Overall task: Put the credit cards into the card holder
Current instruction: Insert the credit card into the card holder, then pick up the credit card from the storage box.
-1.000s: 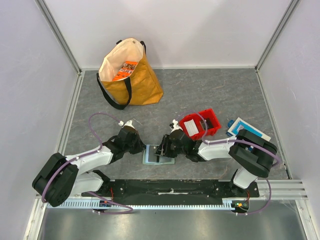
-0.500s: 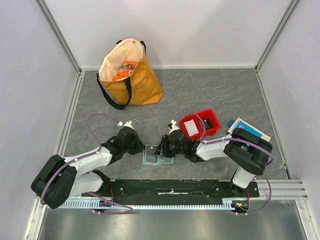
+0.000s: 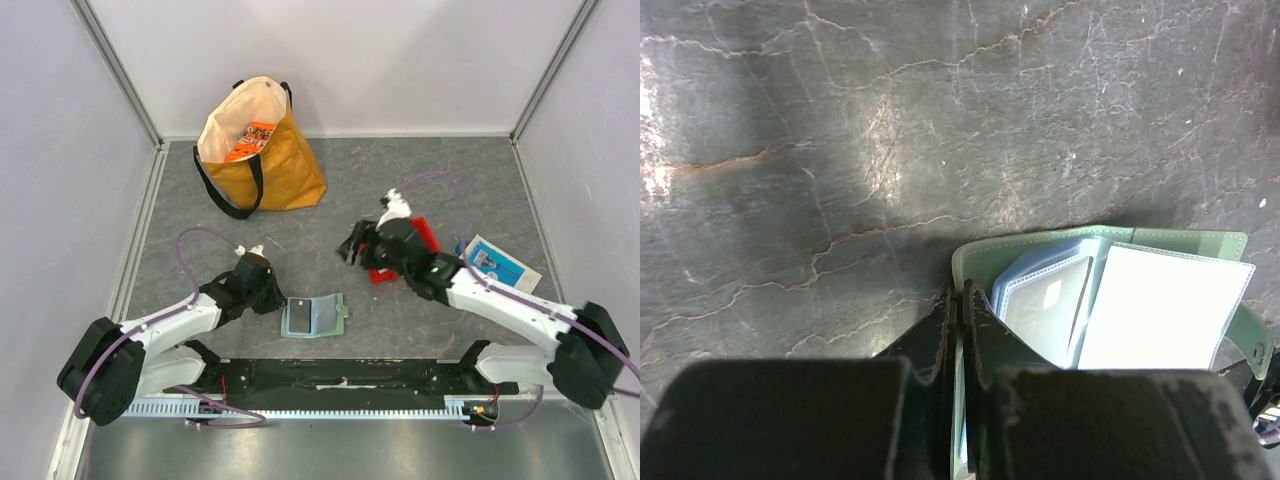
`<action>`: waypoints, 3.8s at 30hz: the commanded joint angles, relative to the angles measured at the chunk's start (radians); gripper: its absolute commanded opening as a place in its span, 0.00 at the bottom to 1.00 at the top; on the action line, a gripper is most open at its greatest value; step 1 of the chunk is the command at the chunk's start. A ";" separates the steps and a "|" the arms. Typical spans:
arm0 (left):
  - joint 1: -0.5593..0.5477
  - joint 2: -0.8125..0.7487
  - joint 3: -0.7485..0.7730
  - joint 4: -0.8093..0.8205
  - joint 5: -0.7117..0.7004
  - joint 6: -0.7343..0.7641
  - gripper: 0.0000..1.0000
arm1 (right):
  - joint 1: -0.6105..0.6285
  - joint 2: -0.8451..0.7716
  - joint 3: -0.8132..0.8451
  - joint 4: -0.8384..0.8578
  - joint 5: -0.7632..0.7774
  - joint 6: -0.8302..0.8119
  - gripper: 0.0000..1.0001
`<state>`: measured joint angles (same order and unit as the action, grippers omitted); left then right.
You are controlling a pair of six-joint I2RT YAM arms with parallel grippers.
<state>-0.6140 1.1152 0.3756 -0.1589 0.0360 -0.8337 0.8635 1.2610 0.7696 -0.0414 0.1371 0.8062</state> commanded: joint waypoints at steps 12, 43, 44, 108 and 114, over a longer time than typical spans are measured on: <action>-0.003 -0.017 0.080 -0.088 0.025 0.048 0.02 | -0.469 0.061 0.129 -0.273 -0.235 -0.386 0.83; -0.003 0.072 0.123 -0.067 0.030 0.068 0.02 | -0.586 0.291 0.126 -0.120 -0.541 -0.369 0.81; -0.003 0.072 0.123 -0.068 0.030 0.068 0.02 | -0.586 0.287 0.128 -0.121 -0.542 -0.369 0.79; -0.004 0.046 0.103 -0.048 0.042 0.071 0.02 | -0.621 0.140 0.260 -0.347 -0.307 -0.487 0.00; -0.003 0.029 0.102 -0.045 0.057 0.061 0.02 | -0.529 0.023 0.206 -0.324 -0.254 -0.374 0.00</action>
<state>-0.6140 1.1694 0.4759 -0.2298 0.0669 -0.7925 0.2596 1.3609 0.9913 -0.3771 -0.1791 0.3573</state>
